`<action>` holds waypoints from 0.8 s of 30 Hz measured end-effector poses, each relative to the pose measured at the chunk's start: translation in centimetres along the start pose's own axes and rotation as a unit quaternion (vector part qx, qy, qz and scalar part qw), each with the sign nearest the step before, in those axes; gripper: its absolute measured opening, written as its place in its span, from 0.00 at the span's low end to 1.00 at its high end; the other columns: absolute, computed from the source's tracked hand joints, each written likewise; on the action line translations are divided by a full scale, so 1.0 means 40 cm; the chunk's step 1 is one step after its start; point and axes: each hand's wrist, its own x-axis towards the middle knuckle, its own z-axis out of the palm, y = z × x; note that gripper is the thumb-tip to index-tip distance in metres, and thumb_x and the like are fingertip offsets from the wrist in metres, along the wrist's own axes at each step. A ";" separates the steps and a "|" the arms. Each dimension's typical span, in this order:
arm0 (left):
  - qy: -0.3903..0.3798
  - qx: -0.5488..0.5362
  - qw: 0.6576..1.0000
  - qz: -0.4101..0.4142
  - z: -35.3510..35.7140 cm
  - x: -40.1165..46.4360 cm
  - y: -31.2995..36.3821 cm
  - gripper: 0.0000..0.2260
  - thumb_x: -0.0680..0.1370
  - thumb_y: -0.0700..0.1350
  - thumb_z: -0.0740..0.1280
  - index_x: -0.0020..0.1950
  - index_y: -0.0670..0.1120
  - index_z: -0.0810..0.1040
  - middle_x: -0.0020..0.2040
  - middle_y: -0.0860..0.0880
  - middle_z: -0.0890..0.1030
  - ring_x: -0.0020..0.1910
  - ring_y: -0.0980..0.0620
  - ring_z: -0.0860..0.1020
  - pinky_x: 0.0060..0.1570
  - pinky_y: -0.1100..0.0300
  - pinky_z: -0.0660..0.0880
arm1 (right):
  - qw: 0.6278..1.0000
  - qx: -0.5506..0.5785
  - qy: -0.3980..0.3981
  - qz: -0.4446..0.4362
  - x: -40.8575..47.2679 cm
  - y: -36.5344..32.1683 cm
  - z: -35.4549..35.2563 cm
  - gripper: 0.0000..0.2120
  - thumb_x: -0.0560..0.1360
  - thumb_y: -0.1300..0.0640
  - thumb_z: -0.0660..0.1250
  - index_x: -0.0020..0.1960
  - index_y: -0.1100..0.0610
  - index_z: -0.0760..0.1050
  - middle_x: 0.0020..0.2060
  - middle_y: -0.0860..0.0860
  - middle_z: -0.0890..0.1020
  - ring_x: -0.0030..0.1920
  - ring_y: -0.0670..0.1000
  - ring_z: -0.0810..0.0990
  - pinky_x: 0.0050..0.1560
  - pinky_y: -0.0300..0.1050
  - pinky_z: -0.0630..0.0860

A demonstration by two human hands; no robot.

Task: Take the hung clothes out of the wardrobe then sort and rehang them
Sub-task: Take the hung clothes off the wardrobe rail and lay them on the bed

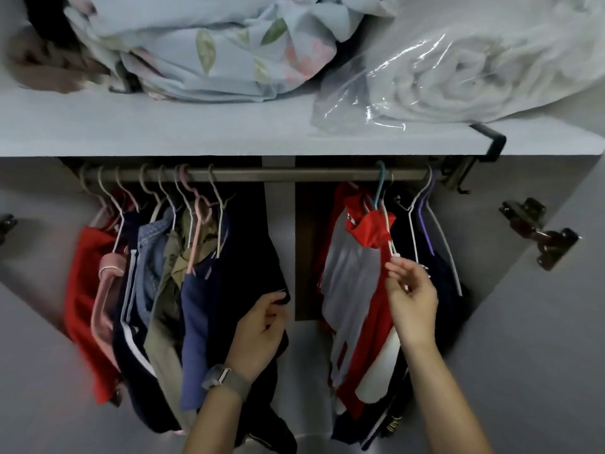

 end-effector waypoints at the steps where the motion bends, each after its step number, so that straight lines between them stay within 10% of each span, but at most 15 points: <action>1: 0.005 0.006 1.000 0.004 -0.014 0.027 0.000 0.12 0.78 0.38 0.62 0.59 0.50 0.73 0.48 0.52 0.79 0.48 0.57 0.78 0.46 0.76 0.70 | 0.999 -0.027 0.009 -0.014 0.023 -0.005 0.014 0.16 0.74 0.70 0.62 0.57 0.57 0.77 0.52 0.51 0.81 0.55 0.47 0.79 0.56 0.32 0.74; 7: 0.032 0.032 0.998 0.032 -0.104 0.141 -0.019 0.12 0.78 0.38 0.63 0.60 0.46 0.74 0.47 0.53 0.80 0.46 0.61 0.79 0.45 0.75 0.71 | 0.960 -0.269 -0.079 -0.002 0.188 0.027 0.091 0.33 0.68 0.59 0.70 0.71 0.61 0.65 0.65 0.59 0.72 0.67 0.58 0.71 0.67 0.52 0.68; 13: 0.202 0.048 0.976 0.068 -0.162 0.182 -0.053 0.14 0.76 0.37 0.65 0.62 0.42 0.72 0.53 0.45 0.78 0.51 0.50 0.78 0.54 0.53 0.77 | 0.983 -0.159 -0.043 0.079 0.293 0.031 0.194 0.32 0.69 0.59 0.76 0.68 0.63 0.67 0.45 0.50 0.79 0.50 0.52 0.78 0.50 0.39 0.74; 18: 0.232 0.045 0.970 0.064 -0.203 0.192 -0.075 0.18 0.75 0.35 0.66 0.65 0.39 0.70 0.56 0.45 0.77 0.57 0.47 0.76 0.60 0.46 0.73 | 0.982 -0.167 0.006 0.084 0.332 0.079 0.302 0.25 0.70 0.59 0.71 0.65 0.59 0.71 0.57 0.62 0.79 0.57 0.61 0.79 0.60 0.55 0.75; 24: 0.213 0.072 0.973 0.045 -0.225 0.214 -0.090 0.20 0.74 0.40 0.67 0.66 0.41 0.71 0.61 0.45 0.77 0.61 0.48 0.75 0.63 0.50 0.72 | 0.985 -0.017 -0.111 0.132 0.237 -0.020 0.437 0.10 0.75 0.69 0.63 0.51 0.58 0.76 0.39 0.54 0.79 0.35 0.50 0.76 0.29 0.35 0.74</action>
